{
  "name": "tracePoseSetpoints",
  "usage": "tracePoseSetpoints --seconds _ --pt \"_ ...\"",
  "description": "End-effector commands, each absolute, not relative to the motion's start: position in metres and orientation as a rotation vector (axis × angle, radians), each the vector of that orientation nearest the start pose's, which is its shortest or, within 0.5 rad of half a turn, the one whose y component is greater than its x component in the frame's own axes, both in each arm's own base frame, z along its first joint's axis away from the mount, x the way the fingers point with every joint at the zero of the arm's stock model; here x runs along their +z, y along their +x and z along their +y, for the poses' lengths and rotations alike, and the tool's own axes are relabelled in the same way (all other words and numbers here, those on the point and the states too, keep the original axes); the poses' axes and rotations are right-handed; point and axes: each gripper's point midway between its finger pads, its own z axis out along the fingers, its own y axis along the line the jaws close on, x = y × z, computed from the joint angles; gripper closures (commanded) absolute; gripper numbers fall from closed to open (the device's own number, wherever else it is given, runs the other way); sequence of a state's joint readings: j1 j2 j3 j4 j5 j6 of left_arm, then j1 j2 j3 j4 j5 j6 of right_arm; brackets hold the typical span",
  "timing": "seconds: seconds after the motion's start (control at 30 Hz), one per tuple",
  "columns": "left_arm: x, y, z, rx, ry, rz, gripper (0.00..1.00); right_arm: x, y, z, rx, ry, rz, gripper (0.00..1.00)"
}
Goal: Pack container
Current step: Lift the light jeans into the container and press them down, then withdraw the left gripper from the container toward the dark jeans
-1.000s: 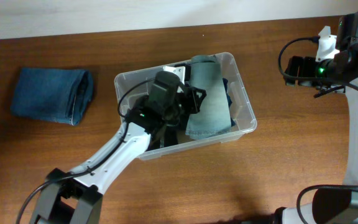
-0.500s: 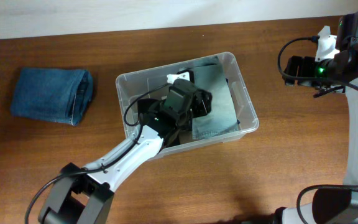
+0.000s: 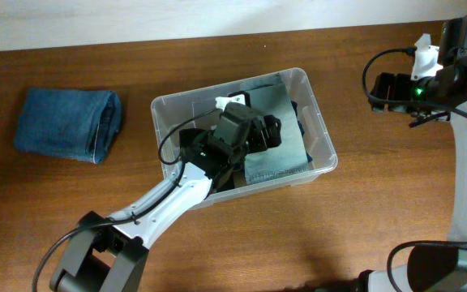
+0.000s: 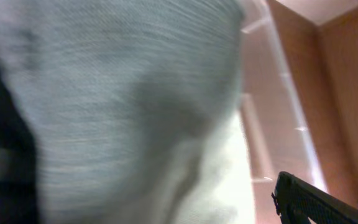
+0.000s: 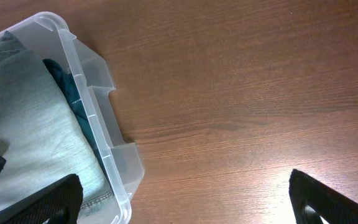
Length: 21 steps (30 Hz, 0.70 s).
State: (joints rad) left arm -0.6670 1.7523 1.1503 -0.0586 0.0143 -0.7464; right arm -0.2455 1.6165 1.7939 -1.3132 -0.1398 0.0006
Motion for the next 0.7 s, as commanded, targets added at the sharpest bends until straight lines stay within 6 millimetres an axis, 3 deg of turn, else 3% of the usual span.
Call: tracePoseSetpoints --seconds 0.0,0.13,0.33,0.5,0.67 --pt "0.132 0.412 -0.274 -0.494 -0.066 2.293 0.01 0.261 0.358 -0.065 0.127 0.3 2.667 0.02" --pt "0.129 0.42 -0.239 -0.331 -0.067 2.3 0.01 0.26 0.358 -0.065 0.127 0.3 2.669 0.02" --pt "0.14 0.437 -0.212 -0.093 0.103 2.23 0.01 0.259 0.359 -0.065 0.127 0.301 2.672 0.01" --pt "0.179 0.454 -0.219 0.02 0.334 2.089 0.01 0.259 0.359 -0.065 0.127 0.301 2.672 0.01" --pt "0.205 0.463 -0.239 -0.046 0.415 1.985 0.01 0.259 0.359 -0.066 0.123 0.302 2.672 0.01"
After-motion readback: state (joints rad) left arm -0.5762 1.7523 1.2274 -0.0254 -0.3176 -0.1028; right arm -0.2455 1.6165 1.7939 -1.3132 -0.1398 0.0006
